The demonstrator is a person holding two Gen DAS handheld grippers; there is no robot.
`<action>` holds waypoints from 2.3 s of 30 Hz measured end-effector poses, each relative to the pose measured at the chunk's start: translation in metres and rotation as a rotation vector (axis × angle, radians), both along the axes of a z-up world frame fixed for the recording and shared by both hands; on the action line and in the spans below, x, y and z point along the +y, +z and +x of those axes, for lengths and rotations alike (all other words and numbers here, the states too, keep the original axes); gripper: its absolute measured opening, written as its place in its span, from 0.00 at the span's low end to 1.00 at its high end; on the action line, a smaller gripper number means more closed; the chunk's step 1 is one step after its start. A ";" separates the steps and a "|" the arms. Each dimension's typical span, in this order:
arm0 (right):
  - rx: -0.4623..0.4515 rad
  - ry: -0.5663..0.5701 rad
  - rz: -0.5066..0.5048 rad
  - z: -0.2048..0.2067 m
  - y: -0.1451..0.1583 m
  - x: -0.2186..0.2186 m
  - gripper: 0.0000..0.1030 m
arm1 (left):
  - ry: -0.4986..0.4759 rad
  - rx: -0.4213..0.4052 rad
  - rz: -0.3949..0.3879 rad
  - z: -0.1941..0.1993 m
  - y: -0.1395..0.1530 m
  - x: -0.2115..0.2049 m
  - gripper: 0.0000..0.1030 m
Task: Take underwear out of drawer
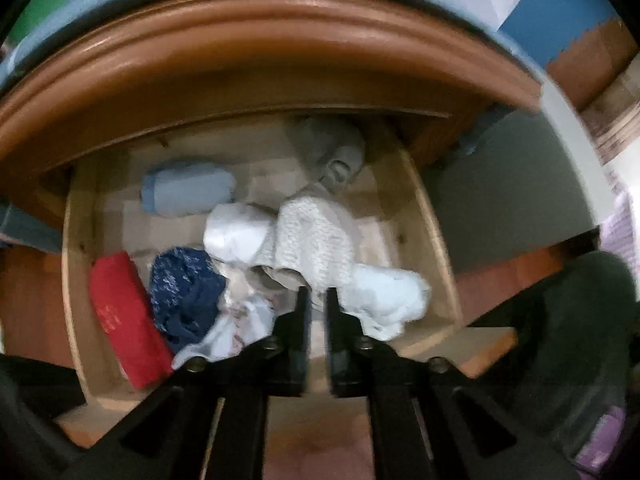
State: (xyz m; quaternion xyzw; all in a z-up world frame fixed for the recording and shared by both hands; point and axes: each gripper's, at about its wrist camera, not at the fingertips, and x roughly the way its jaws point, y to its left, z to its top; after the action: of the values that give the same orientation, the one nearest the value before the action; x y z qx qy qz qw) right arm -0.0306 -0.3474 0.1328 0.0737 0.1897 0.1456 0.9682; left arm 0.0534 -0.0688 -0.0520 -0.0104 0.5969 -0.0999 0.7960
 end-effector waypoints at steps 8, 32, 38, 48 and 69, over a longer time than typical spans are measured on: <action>0.008 0.010 -0.016 0.002 -0.001 0.004 0.89 | 0.072 -0.012 -0.055 0.020 -0.016 0.002 0.74; 0.031 0.008 -0.023 0.007 -0.004 0.005 0.89 | -0.031 -0.119 -0.134 -0.035 0.044 0.022 0.10; 0.033 0.009 -0.045 0.008 -0.004 0.010 0.89 | 0.011 -0.171 -0.191 -0.049 0.081 0.045 0.10; 0.042 0.008 -0.063 0.010 -0.005 0.015 0.89 | 0.024 -0.285 -0.247 -0.068 0.137 0.066 0.10; 0.038 0.012 -0.062 0.008 -0.003 0.015 0.89 | -0.038 -0.685 -0.285 0.073 0.359 0.046 0.04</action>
State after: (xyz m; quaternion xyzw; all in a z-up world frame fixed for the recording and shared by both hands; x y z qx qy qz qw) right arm -0.0224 -0.3319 0.1294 0.0455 0.2131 0.1439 0.9653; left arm 0.1261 -0.0226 0.3068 -0.0757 0.2760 -0.1945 0.9382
